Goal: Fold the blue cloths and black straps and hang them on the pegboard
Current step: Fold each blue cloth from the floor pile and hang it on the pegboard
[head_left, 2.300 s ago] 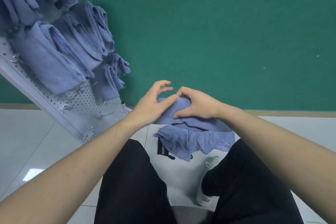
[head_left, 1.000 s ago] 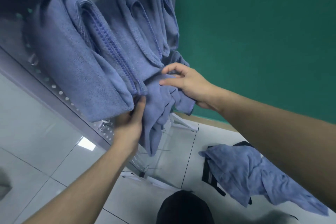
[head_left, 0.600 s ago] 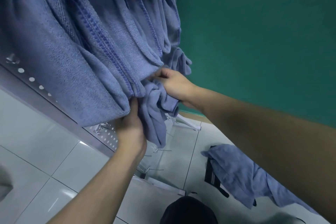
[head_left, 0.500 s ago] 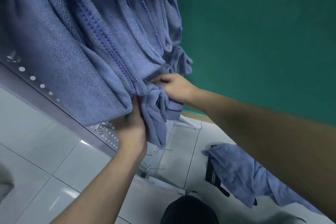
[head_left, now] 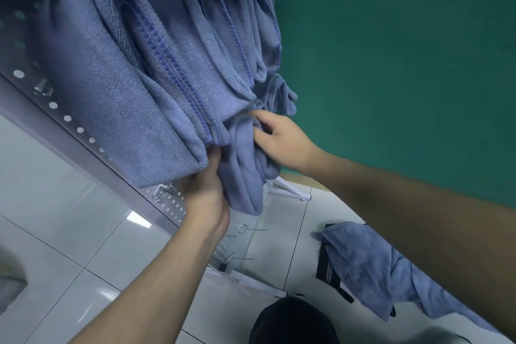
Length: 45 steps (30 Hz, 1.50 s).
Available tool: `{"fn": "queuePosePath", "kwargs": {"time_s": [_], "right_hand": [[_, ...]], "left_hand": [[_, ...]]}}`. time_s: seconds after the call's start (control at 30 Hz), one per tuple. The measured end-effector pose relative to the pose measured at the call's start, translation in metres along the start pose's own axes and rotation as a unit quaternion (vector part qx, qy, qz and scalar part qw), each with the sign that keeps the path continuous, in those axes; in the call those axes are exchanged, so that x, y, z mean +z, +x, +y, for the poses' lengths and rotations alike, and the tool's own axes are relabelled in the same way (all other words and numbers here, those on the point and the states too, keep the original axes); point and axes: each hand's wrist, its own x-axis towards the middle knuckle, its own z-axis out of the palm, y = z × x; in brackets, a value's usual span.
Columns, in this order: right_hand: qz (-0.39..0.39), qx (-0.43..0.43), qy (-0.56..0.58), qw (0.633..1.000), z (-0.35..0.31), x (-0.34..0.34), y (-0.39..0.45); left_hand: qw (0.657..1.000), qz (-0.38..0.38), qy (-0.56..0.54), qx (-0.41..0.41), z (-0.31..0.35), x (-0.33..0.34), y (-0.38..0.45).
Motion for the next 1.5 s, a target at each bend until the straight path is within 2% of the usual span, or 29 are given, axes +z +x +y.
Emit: {"fn": "queuePosePath", "kwargs": {"time_s": [0.07, 0.2, 0.27, 0.3, 0.43, 0.53, 0.63, 0.7, 0.77, 0.9, 1.03, 1.17, 1.37, 1.5], "right_hand": [[-0.016, 0.024, -0.033, 0.999, -0.006, 0.002, 0.006], [-0.115, 0.078, -0.165, 0.976, -0.013, 0.009, 0.011], [-0.144, 0.087, -0.164, 0.972, -0.012, 0.009, 0.005], [-0.156, 0.093, -0.153, 0.971, -0.012, 0.007, 0.001], [-0.17, 0.128, -0.075, 0.974, -0.005, 0.003, -0.012], [-0.194, 0.157, 0.031, 0.968, -0.001, 0.003, -0.021], [-0.182, 0.175, 0.101, 0.962, -0.004, 0.004, -0.025], [-0.162, 0.174, 0.107, 0.965, -0.01, 0.005, -0.025], [-0.123, 0.155, 0.054, 0.979, -0.012, 0.011, -0.023], [-0.093, 0.096, -0.051, 0.99, -0.012, 0.02, -0.017], [-0.081, 0.084, -0.074, 0.99, -0.003, 0.025, -0.021], [-0.047, 0.081, -0.052, 0.994, 0.008, 0.032, -0.03], [-0.108, 0.131, -0.069, 0.983, 0.018, 0.015, -0.049], [-0.138, 0.181, -0.078, 0.971, 0.021, 0.0, -0.068]], "left_hand": [[0.997, 0.03, -0.015, 0.075, -0.006, -0.006, 0.004], [0.997, 0.027, -0.001, 0.069, -0.009, -0.01, -0.001], [0.996, 0.04, 0.061, 0.051, -0.007, -0.007, -0.006], [0.992, 0.051, 0.092, 0.072, -0.008, -0.008, -0.006], [0.952, 0.061, 0.238, 0.182, -0.012, -0.003, -0.013], [0.914, 0.058, 0.316, 0.247, -0.02, -0.014, -0.007], [0.874, 0.046, 0.387, 0.289, -0.037, -0.036, 0.002], [0.841, 0.037, 0.433, 0.321, -0.046, -0.043, 0.004], [0.824, 0.023, 0.456, 0.337, -0.049, -0.045, 0.002], [0.812, 0.006, 0.48, 0.333, -0.054, -0.053, 0.007], [0.782, -0.022, 0.545, 0.3, -0.061, -0.05, -0.007], [0.774, -0.062, 0.576, 0.255, -0.069, -0.052, -0.025], [0.778, -0.144, 0.568, 0.226, -0.067, -0.071, -0.048], [0.797, -0.149, 0.541, 0.224, -0.054, -0.073, -0.059]]}}
